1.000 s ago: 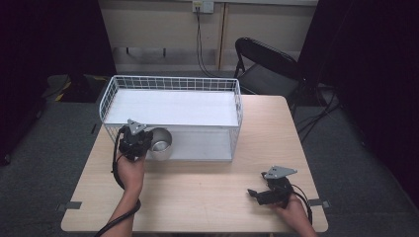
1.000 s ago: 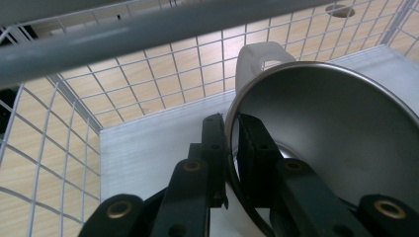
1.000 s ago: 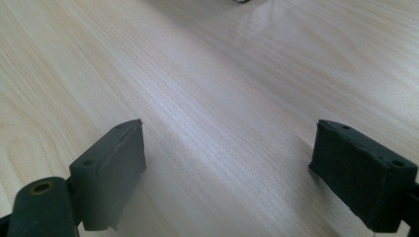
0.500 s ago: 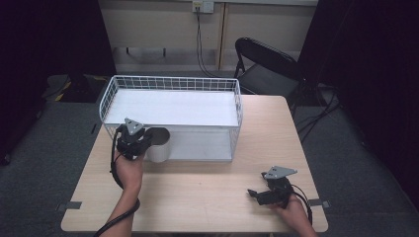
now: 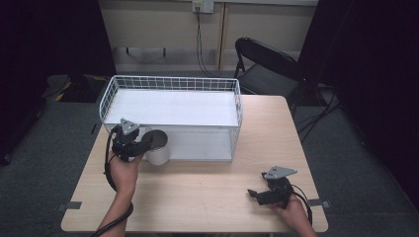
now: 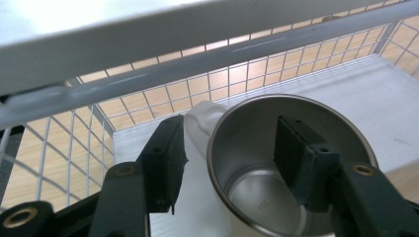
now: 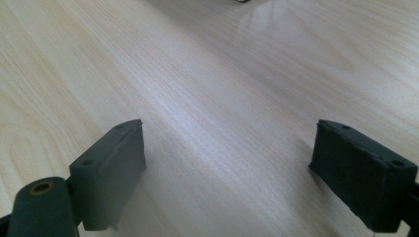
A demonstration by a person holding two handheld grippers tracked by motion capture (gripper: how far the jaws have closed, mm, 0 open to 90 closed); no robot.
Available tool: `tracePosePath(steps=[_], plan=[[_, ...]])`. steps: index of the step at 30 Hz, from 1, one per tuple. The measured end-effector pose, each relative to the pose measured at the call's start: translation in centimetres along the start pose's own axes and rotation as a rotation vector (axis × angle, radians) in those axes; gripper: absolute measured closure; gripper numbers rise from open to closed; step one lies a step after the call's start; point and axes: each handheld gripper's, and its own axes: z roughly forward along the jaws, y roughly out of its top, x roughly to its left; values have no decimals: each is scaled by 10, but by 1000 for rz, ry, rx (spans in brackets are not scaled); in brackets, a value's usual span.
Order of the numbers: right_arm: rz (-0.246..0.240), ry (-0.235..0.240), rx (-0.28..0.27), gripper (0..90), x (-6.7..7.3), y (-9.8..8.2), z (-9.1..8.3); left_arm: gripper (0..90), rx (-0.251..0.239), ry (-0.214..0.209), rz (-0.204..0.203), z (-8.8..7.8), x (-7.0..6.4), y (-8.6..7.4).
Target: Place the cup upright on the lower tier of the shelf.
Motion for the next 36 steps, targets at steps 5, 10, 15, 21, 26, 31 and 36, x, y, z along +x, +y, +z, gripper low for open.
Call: tracePosePath(steps=[5,10,15,21,26,31,36], plan=[[0,0,0,124,0,0,0,434,1,-22,3,-8,1,-2],[1,-1,0,124,0,0,0,409,19,-60,-8,-12,2,-3],[2,-1,0,124,0,0,0,403,7,-78,-6,-22,-1,-6],[1,-1,0,124,0,0,0,387,8,-100,-1,-30,-3,-14],[2,-1,0,124,0,0,0,377,18,-112,-2,-31,-5,-19],[1,-2,0,124,0,0,0,369,18,-129,-12,-31,-7,-29],[2,-1,0,124,0,0,0,361,28,-137,-10,-29,-8,-35]])
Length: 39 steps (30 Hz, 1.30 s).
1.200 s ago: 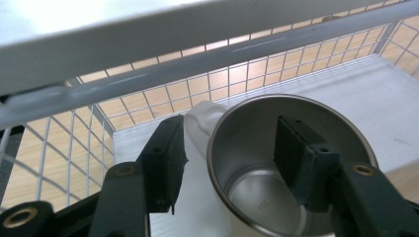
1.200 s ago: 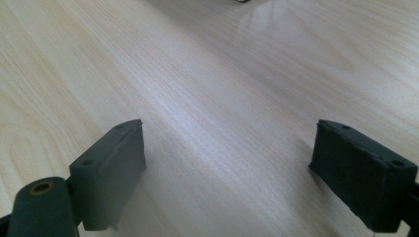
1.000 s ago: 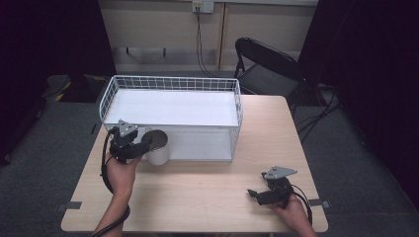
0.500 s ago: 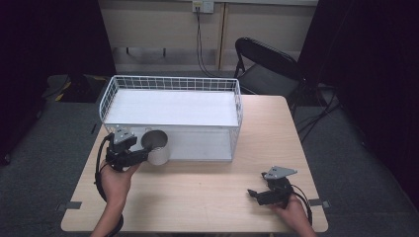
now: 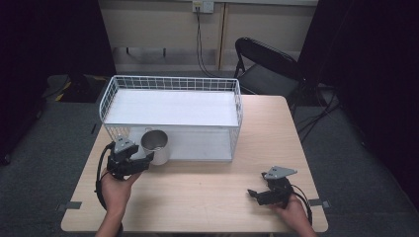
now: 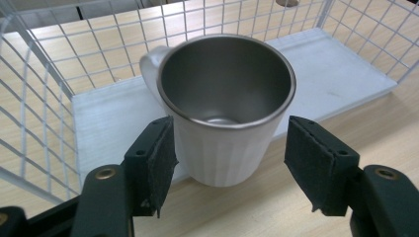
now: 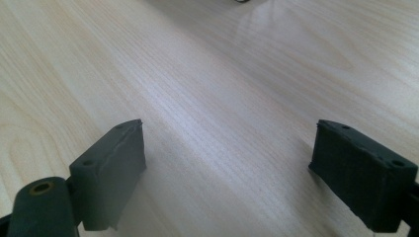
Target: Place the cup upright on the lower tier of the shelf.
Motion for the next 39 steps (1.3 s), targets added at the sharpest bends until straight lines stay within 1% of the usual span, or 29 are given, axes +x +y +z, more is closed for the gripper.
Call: tracePosePath(steps=[1,7,12,15,16,24,27,31,34,36,39], plan=[[0,0,0,124,0,0,0,359,8,-2,3,2,-1,-2],[0,0,0,124,0,0,0,354,11,-5,-6,8,-2,-7],[0,0,0,124,0,0,0,355,28,7,-6,16,-3,-10],[0,0,0,124,0,0,0,354,23,6,-13,20,-4,-12],[0,0,0,124,0,0,0,354,28,9,-3,21,-4,-12],[0,0,0,124,0,0,0,358,19,28,-9,25,-4,-12],[0,0,0,124,0,0,0,360,16,33,-5,26,-4,-12],[0,0,0,124,0,0,0,383,16,33,-8,28,-3,-12],[0,0,0,124,0,0,0,435,10,28,-13,30,-3,-11],[0,0,0,124,0,0,0,436,11,30,-10,32,-3,-11],[0,0,0,124,0,0,0,464,13,28,-8,34,-3,-10]])
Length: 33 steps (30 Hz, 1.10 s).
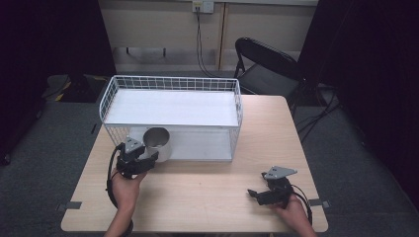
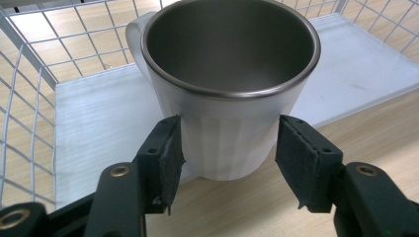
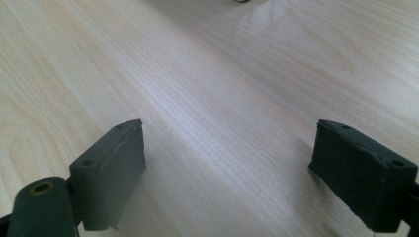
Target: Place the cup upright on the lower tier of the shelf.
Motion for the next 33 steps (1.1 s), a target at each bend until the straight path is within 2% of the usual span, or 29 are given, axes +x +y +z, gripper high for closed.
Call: tracePosePath(steps=[15,17,19,23,33], plan=[[-1,0,0,124,0,0,0,582,-26,12,-21,13,-4,3],[-1,0,0,124,0,0,0,582,-37,12,-34,14,-5,4],[-1,1,0,124,0,0,0,583,-20,20,-16,15,-4,5],[-1,1,0,124,0,0,-1,581,-28,21,-26,19,-5,7],[1,-1,-3,124,1,-1,-1,561,-21,22,-18,22,-4,10]])
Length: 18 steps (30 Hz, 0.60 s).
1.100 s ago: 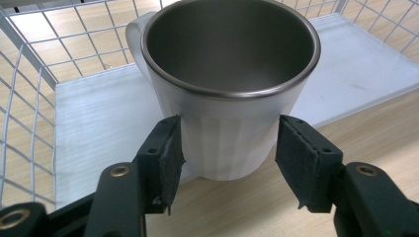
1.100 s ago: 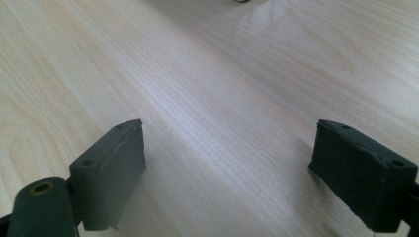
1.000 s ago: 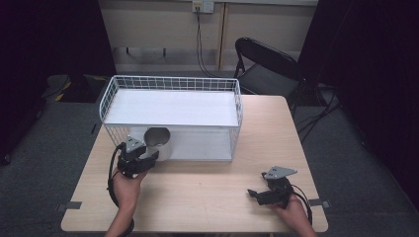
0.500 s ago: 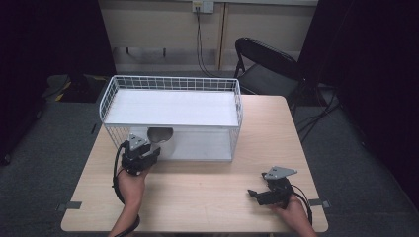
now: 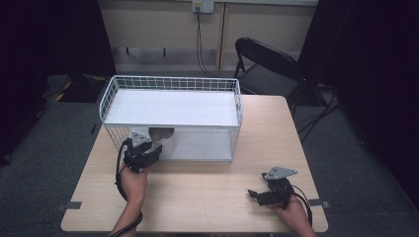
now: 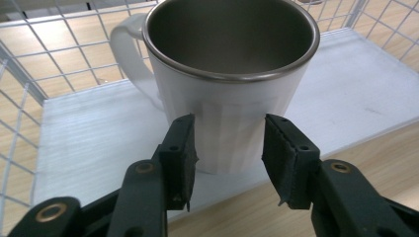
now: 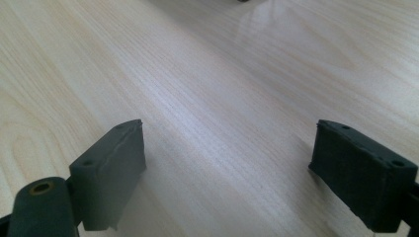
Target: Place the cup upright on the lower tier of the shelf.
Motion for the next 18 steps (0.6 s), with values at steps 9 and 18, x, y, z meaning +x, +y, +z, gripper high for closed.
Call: tracePosePath(steps=[9,18], plan=[[1,-1,0,124,0,0,0,487,-10,-15,-1,-2,-4,4],[2,-2,0,124,0,0,0,320,-2,-96,20,-11,-1,1]])
